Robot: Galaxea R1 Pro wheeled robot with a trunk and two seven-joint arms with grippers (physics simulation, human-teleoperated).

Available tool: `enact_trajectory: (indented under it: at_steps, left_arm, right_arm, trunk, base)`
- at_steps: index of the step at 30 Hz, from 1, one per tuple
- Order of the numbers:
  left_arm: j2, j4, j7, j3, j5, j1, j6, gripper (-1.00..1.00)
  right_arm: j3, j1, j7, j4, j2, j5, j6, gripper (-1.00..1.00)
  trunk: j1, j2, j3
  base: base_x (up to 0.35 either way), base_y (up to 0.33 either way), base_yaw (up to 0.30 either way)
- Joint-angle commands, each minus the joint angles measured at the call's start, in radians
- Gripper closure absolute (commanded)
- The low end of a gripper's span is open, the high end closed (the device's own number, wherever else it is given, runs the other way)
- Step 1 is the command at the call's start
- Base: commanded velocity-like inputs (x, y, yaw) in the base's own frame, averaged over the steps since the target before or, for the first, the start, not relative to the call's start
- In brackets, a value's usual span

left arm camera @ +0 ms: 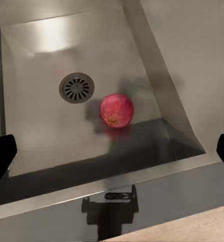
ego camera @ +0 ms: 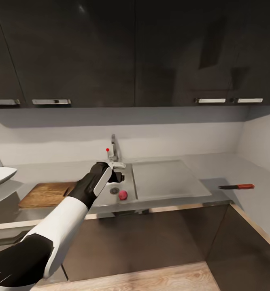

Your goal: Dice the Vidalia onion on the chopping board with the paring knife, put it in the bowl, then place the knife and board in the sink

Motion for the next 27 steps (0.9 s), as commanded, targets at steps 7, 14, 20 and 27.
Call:
enact_trajectory:
  at_steps: [7,14,20,27]
  left_arm:
    - [-0.001,-0.002,0.009,-0.003,0.011,-0.001,0.002,-1.00]
    - [-0.004,0.005,0.009,-0.004,0.012,-0.001,0.002,-1.00]
    - [-0.007,0.062,0.007,-0.006,0.012,-0.001,-0.070,-1.00]
    - [-0.011,0.152,-0.024,-0.007,0.012,-0.001,-0.120,-1.00]
  right_arm:
    - [-0.007,-0.001,0.008,-0.002,0.002,0.010,-0.003,-1.00]
    - [-0.007,-0.001,0.008,-0.002,0.002,0.010,-0.003,-1.00]
    - [-0.007,-0.001,0.008,-0.002,0.002,0.010,-0.003,-1.00]
    - [-0.007,-0.001,0.008,-0.002,0.002,0.010,-0.003,-1.00]
  trunk:
    - [0.001,-0.001,-0.013]
    - [0.001,-0.001,-0.024]
    - [0.001,-0.001,-0.034]
    - [0.001,-0.001,-0.045]
  base:
    - [0.078,0.041,0.000]
    - [0.023,0.003,0.000]
    - [0.260,0.000,0.000]
    - [0.334,0.000,0.000]
